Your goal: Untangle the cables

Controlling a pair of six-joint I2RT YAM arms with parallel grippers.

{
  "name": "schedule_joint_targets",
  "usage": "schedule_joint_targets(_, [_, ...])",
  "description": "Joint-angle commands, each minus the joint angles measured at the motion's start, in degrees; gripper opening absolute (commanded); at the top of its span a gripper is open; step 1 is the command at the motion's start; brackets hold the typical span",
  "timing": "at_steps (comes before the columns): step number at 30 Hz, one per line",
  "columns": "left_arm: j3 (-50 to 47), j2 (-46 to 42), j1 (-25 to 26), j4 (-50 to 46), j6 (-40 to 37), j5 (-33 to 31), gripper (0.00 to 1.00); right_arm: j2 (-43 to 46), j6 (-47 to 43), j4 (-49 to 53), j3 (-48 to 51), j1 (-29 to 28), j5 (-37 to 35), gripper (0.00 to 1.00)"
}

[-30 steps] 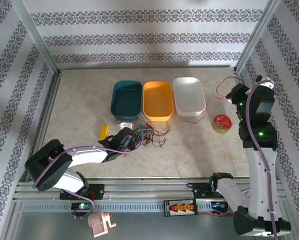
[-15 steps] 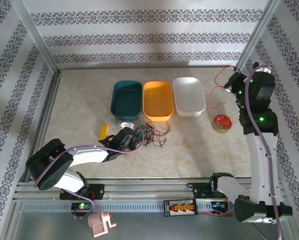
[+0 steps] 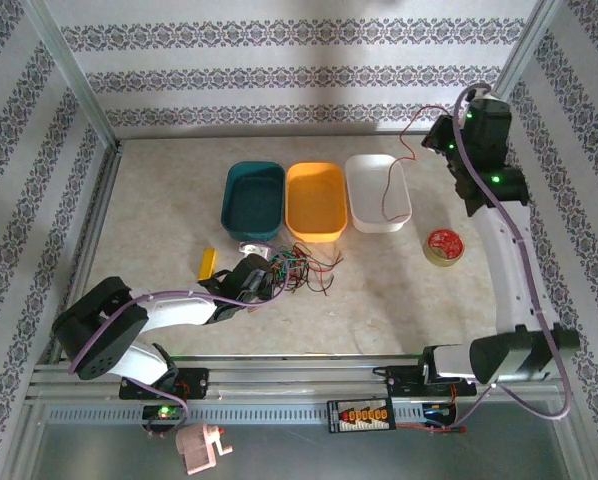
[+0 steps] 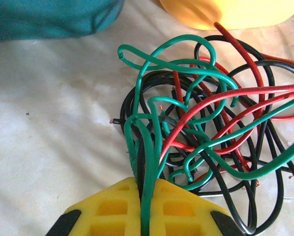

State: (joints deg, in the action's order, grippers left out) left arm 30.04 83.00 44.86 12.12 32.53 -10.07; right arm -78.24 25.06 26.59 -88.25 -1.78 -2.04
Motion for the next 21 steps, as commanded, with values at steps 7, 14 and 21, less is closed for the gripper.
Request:
schedule_joint_targets(7, [0.54,1.26,-0.75,-0.09,-1.48,1.77,0.00,-6.45,-1.52,-0.60,3.63,-1.80,-5.71,0.00])
schedule_joint_targets(14, [1.24,2.03,-0.75,-0.17,-1.67,2.20,0.00,-9.57,-2.61,3.67,5.26,-4.97,-14.53,0.00])
schedule_joint_targets(21, [2.13,2.68,-0.74,-0.87,-1.95,2.57,0.00,-14.82,-0.57,8.15,6.24,-8.58,-21.91,0.00])
